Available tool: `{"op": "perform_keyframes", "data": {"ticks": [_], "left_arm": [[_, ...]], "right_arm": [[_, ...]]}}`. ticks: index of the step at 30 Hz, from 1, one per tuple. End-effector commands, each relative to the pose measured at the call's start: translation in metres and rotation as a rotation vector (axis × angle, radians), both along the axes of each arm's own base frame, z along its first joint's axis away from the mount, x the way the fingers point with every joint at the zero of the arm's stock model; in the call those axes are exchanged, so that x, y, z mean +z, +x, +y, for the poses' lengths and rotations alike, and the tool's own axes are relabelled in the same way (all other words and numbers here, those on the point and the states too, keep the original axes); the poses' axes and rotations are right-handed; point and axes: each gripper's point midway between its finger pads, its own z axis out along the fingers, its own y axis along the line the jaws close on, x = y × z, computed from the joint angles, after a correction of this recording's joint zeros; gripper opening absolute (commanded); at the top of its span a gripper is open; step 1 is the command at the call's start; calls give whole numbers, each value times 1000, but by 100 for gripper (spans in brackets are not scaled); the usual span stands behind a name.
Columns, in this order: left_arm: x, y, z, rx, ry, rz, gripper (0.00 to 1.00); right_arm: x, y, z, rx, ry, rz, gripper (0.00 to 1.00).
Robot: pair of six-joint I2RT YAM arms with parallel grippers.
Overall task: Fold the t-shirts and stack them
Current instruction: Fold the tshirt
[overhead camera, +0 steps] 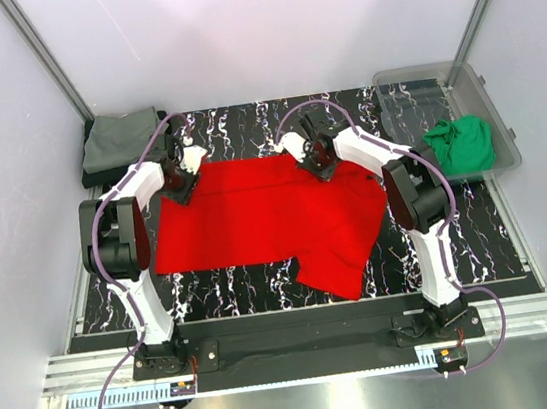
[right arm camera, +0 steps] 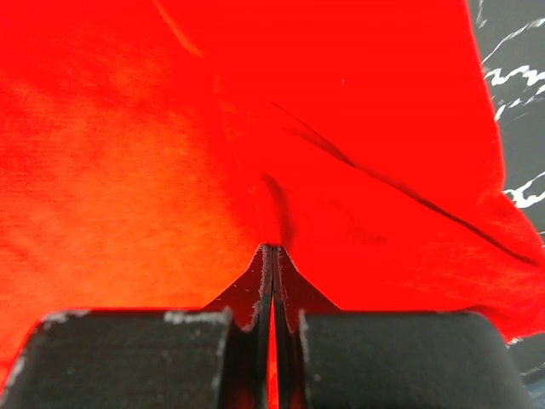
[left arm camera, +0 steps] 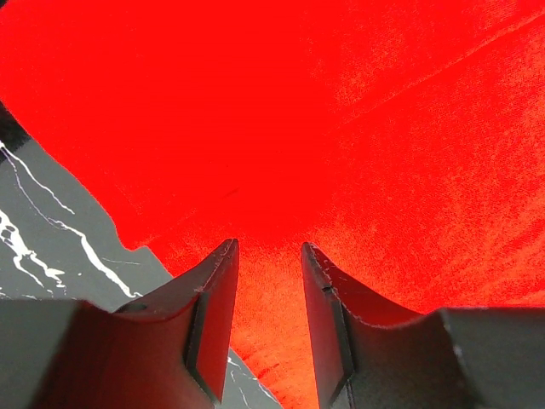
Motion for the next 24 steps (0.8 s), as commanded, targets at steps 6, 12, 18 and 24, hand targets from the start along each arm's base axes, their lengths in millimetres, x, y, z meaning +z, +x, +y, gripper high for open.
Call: {"op": "perform_keyframes", "data": {"ticks": [6,12,18,24], "left_arm": [[23,20,-12,-6,-53,-79,40],[29,21,-12,-9,-55,-96,40],[33,22,-12,-11,-53,-109,40],[33,22,-12,-10,-57,-108,40]], "right_arm": [[52,-19,27,58,27,-91,0],[52,-34,36,97,0,-96,0],[50,-48,38,122,-15,-88,0],[56,-55,38,129,-16,-94,0]]}}
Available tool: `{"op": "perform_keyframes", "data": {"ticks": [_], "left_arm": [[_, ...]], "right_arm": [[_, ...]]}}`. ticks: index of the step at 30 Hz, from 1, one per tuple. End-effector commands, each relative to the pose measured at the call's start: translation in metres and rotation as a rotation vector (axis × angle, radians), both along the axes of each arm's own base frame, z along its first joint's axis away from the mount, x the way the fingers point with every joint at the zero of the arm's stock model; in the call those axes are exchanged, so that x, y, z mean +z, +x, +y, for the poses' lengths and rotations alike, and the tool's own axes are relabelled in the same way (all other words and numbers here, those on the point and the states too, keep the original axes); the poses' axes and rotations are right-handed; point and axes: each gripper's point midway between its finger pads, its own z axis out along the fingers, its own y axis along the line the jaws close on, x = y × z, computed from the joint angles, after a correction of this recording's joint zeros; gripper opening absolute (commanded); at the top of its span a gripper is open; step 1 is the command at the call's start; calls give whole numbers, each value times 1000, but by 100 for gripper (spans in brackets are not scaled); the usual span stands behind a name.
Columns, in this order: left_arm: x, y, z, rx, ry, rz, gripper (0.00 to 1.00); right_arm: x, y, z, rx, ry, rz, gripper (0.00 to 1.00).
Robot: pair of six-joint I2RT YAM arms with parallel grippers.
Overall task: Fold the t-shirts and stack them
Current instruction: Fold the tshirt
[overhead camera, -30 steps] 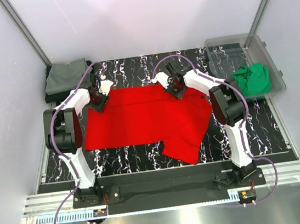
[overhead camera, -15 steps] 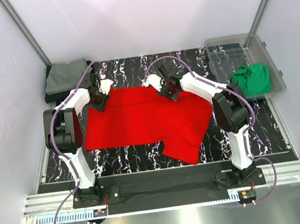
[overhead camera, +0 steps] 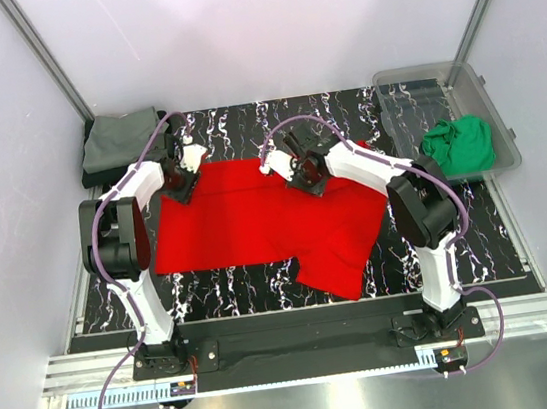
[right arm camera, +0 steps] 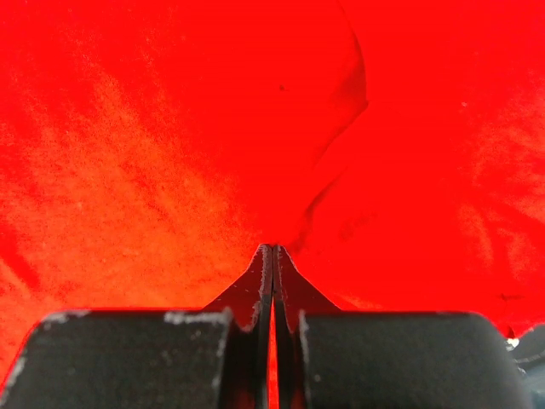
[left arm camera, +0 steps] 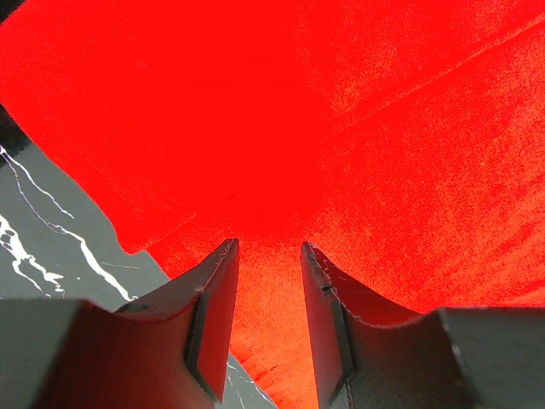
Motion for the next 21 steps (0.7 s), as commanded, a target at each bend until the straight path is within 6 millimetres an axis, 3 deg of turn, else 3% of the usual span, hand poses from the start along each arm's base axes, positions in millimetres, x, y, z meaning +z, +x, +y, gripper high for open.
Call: {"op": "perform_keyframes", "data": {"ticks": [1,5,10,21], "left_arm": [[32,20,-9,-12,-37,-103,40],[34,22,-9,-13,-39,-109,40],[34,22,-10,-14,-38,-108,40],[35,20,-9,-13,-33,-110,40]], "right_arm": [[37,0,3,10,27,-80,0],[45,-2,3,17,31,-88,0],[35,-8,1,22,13,-64,0],[25,-1,24,57,10,-57,0]]}}
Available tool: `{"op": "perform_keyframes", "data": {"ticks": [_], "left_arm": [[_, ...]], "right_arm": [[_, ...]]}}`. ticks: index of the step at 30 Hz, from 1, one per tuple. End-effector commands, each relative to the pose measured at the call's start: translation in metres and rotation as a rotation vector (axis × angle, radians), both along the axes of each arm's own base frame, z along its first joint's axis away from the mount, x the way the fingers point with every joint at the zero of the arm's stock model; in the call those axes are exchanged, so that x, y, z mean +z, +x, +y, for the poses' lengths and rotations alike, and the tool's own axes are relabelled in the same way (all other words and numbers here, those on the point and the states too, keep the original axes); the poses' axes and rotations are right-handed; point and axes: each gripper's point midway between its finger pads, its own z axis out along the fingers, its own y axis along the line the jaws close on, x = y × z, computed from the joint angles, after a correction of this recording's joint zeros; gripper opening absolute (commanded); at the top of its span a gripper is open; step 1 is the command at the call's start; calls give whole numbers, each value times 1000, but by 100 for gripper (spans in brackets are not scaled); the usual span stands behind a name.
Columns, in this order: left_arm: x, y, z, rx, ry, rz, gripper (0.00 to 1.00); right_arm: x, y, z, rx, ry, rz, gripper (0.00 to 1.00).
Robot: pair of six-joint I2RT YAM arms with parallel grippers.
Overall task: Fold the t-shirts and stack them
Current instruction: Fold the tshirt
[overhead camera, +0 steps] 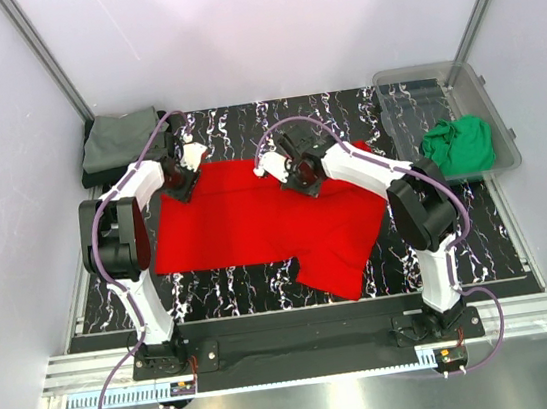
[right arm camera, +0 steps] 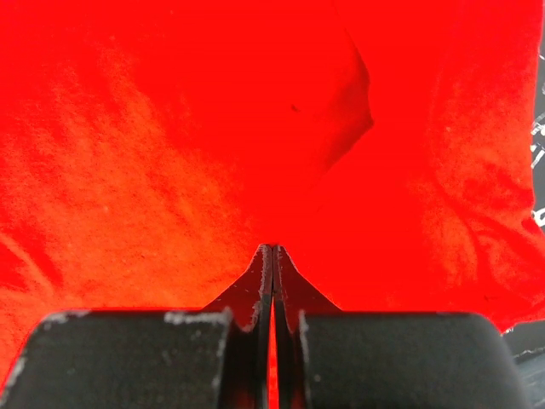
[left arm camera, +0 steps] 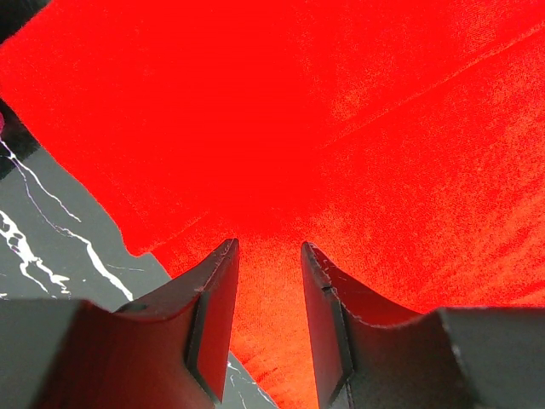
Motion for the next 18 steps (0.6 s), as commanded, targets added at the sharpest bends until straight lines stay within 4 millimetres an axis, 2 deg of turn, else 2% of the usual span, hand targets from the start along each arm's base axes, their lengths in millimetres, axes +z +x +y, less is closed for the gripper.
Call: {"op": "perform_keyframes", "data": {"ticks": [1,6,18], "left_arm": [[33,17,-7,-12,-31,-101,40],[35,20,-6,-16,-23,-110,40],[36,21,-8,-21,-27,-109,40]], "right_arm": [[8,0,12,31,1,-16,0],[3,-12,9,24,-3,16,0],[8,-14,7,31,-3,10,0]]}}
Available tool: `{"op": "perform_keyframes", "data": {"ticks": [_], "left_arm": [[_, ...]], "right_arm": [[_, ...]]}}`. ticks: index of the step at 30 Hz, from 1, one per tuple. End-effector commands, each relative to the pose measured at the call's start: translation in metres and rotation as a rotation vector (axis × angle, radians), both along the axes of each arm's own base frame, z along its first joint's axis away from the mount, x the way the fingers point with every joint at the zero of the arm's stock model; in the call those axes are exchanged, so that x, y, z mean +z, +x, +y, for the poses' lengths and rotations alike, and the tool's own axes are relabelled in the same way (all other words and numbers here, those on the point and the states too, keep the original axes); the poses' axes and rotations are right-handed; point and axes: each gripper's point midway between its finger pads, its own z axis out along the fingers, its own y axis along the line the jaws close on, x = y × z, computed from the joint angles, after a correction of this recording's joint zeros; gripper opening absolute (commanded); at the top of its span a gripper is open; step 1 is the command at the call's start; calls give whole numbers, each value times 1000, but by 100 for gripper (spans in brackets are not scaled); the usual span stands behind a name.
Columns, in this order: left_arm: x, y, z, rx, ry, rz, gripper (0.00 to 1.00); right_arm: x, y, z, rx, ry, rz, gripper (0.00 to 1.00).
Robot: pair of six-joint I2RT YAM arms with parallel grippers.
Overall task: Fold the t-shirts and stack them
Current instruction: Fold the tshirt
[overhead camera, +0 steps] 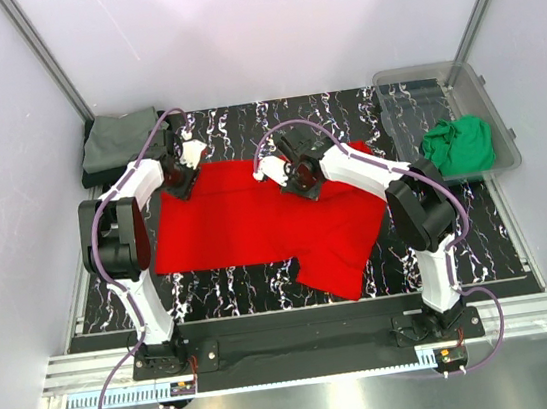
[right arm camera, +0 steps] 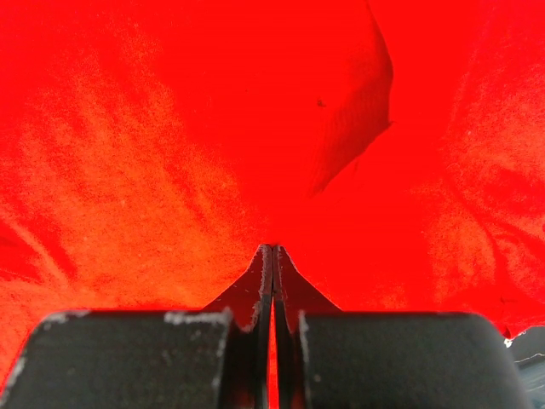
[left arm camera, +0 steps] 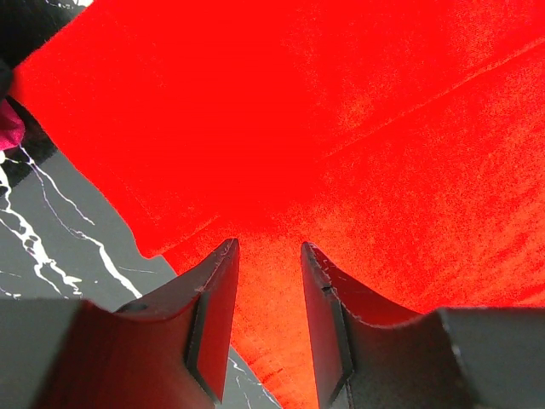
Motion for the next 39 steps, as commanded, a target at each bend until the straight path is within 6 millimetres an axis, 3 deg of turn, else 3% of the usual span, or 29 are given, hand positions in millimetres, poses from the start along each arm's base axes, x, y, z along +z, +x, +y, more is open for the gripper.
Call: {"op": "perform_keyframes", "data": {"ticks": [1,7,10,12,15,16,18,19,23,28,35,39], "left_arm": [[30,16,-7,-22,-25,-90,40],[28,14,-7,-26,-23,-85,40],[29,14,-7,-27,-22,-87,40],[31,14,-6,-25,-18,-90,40],[32,11,-4,-31,-6,-89,40],[32,10,-4,-32,-4,-88,40],[30,8,-2,-31,3,-81,40],[29,7,-2,-32,5,-78,40],[25,3,-1,-31,12,-60,40],[25,1,1,-29,23,-37,40],[24,1,6,-36,54,-5,40],[26,0,5,-35,60,7,40]], "right_arm": [[15,-3,4,16,16,-21,0],[7,-13,-5,20,-15,5,1],[1,-8,-8,1,-33,-12,43],[7,1,-11,-15,-49,-54,51],[35,24,-23,-95,28,-100,54],[39,38,-46,-164,33,-103,55],[35,44,-64,-192,40,-75,55],[29,52,-90,-244,24,-57,54],[17,54,-130,-338,61,45,52],[10,50,-148,-366,102,115,53],[28,30,-136,-310,339,306,56],[24,20,-137,-320,376,375,57]]}}
